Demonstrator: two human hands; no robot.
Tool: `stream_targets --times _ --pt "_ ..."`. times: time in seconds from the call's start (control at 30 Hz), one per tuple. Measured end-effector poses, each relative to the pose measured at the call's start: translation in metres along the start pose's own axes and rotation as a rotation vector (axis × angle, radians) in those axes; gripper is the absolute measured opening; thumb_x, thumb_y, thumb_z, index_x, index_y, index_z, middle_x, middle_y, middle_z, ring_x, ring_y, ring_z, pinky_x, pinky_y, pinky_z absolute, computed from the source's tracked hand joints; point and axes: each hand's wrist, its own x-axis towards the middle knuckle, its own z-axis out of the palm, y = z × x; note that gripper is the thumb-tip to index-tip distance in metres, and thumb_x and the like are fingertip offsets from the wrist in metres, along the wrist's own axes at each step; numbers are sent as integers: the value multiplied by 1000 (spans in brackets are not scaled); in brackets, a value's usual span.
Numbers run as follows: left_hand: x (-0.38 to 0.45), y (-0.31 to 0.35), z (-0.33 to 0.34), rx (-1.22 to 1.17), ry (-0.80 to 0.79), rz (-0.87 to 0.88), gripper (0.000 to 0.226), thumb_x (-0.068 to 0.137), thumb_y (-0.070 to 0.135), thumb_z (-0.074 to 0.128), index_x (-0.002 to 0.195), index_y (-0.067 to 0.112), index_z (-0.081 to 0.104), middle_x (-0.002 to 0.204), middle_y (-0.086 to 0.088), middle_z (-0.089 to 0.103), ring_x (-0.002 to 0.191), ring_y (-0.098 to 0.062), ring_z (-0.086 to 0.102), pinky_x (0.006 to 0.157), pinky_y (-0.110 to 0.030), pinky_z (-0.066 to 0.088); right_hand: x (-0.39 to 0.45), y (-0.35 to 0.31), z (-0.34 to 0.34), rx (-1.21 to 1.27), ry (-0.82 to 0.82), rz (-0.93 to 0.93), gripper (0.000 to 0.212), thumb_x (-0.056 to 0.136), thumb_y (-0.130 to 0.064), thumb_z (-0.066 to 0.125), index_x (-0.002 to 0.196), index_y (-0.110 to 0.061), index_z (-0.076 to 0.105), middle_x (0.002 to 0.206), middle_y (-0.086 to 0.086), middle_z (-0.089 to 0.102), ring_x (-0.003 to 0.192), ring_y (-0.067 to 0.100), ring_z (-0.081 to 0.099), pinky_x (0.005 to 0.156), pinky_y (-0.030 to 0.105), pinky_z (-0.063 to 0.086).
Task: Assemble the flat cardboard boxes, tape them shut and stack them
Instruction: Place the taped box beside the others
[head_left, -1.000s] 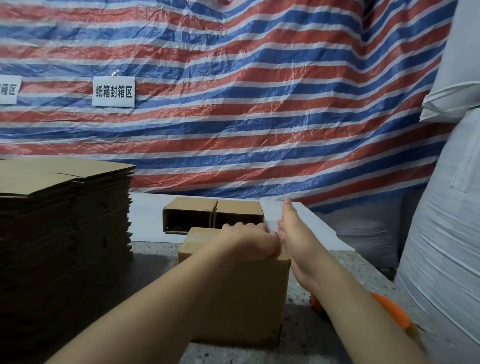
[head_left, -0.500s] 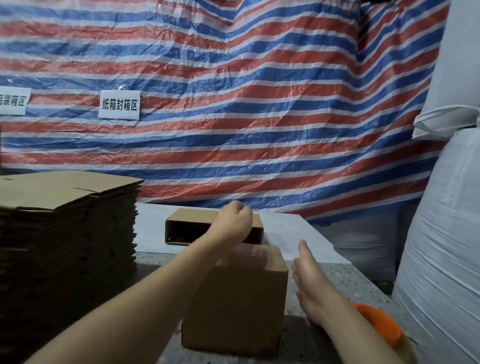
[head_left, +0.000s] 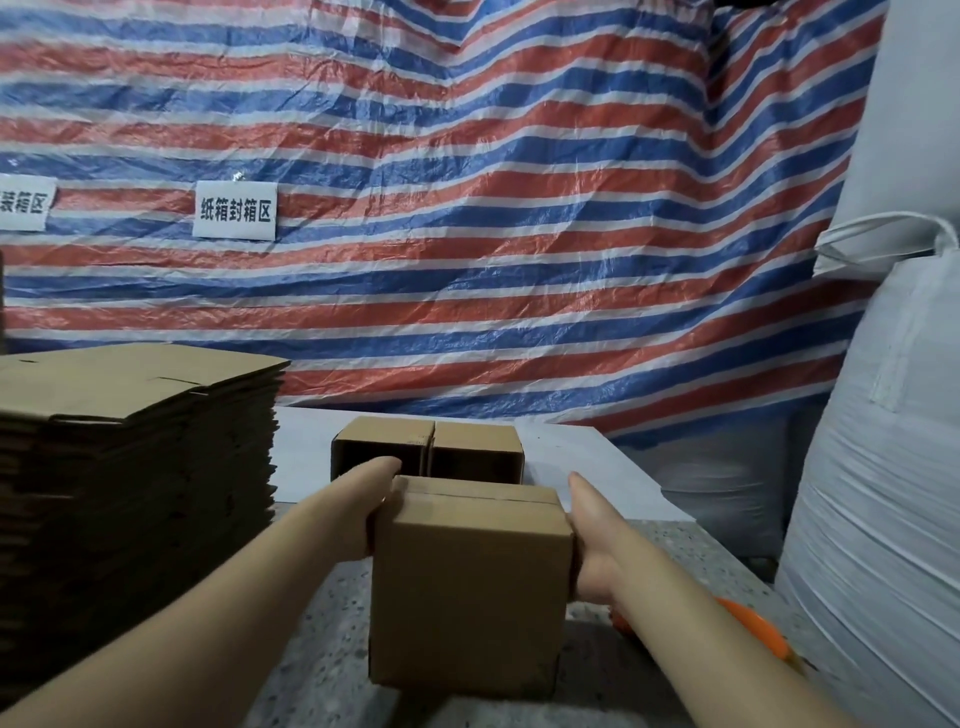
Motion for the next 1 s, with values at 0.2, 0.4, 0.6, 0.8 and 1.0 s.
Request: stream_targets --times 0.2,0.4,0.6,0.8,1.0 --pt "10 -1 -31 460 -18 -142 105 86 84 11 111 -3 64 97 -22 73 85 -37 73 79 -45 58 2 0 -19 -413 111 172 119 82 -89 2 142 1 50 137 28 57 124 44 57 97 49 46" --pt "-1 15 -22 303 -109 -37 91 89 80 22 109 0 62 92 -21 74 86 -36 72 79 -44 58 -7 -22 -19 -454 79 15 101 92 -81 10 112 0 67 104 21 71 97 36 67 81 44 53" --pt "-15 25 -13 53 -100 352 59 93 64 46 116 11 57 107 -14 64 90 -26 62 78 -33 50 -9 -17 -22 -15 -50 -402 37 107 -39 35 120 -17 61 113 3 66 106 19 59 97 41 43" --pt "-16 -46 8 277 -21 454 48 101 45 44 142 20 44 134 -7 56 122 -24 54 104 -40 45 -2 51 -8 -402 168 -425 49 101 -38 56 147 -29 40 148 1 50 125 20 57 88 34 55" --pt "-12 -54 10 138 8 420 56 99 58 35 141 23 48 139 -3 54 128 -22 50 106 -40 39 -2 54 -4 -354 189 -393 68 98 -63 42 155 -27 32 155 2 44 141 25 43 115 51 38"
